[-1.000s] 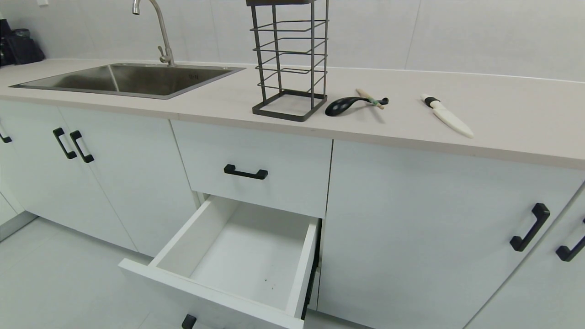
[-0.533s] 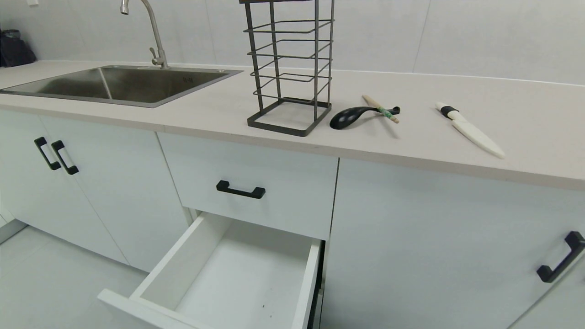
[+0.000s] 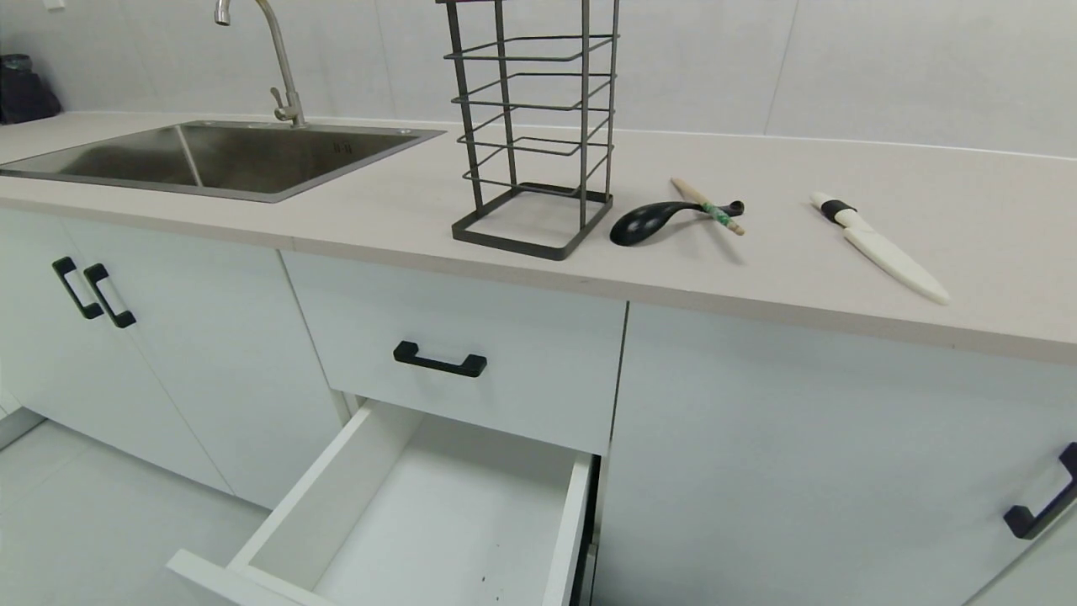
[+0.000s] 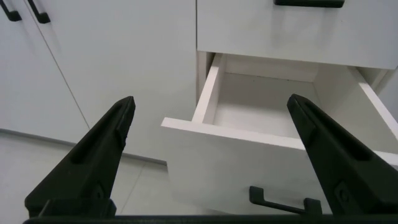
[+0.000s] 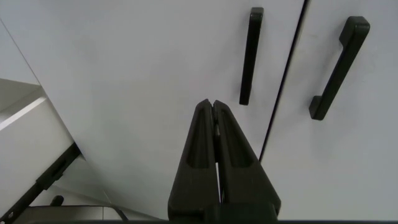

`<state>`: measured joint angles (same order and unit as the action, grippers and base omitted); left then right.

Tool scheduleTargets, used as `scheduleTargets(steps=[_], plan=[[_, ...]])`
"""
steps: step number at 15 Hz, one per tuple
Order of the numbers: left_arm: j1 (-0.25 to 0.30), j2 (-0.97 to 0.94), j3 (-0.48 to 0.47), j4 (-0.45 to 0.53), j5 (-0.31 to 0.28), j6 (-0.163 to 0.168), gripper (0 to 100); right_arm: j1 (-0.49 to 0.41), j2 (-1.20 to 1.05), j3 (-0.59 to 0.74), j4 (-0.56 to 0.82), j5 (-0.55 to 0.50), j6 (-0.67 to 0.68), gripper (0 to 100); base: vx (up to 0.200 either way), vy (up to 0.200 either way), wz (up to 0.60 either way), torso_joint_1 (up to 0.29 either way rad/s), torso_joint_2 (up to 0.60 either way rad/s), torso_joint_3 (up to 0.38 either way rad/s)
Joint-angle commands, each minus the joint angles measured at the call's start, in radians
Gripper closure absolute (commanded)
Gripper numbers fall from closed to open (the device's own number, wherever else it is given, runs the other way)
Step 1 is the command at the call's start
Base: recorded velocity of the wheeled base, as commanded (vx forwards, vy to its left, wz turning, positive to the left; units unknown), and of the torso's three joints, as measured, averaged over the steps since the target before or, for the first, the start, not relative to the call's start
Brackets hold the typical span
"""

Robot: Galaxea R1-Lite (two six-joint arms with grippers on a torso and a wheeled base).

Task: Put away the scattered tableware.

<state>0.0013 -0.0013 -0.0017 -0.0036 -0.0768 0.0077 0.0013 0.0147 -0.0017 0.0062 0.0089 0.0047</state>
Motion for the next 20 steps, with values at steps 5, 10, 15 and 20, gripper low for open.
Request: scheduleTargets(steps=[5,10,15,20], plan=[[0.000,0.001,0.000,-0.001,0.000,0.000,0,0.000,0.001,0.000,0.000,0.000,0.000,100,0.000,0.000,0.00,0.103,-0.07,-0.030],[0.000,0.001,0.002,-0.001,0.000,0.000,0,0.000,0.001,0.000,0.000,0.000,0.000,100,0.000,0.000,0.00,0.234,-0.37,-0.187],[0.000,0.001,0.000,-0.001,0.000,0.000,0,0.000,0.001,0.000,0.000,0.000,0.000,100,0.000,0.000,0.00,0.025,-0.16,-0.024],[0.000,0.001,0.000,-0.001,0.000,0.000,0,0.000,0.001,0.000,0.000,0.000,0.000,100,0.000,0.000,0.00,0.179,-0.33,-0.143]])
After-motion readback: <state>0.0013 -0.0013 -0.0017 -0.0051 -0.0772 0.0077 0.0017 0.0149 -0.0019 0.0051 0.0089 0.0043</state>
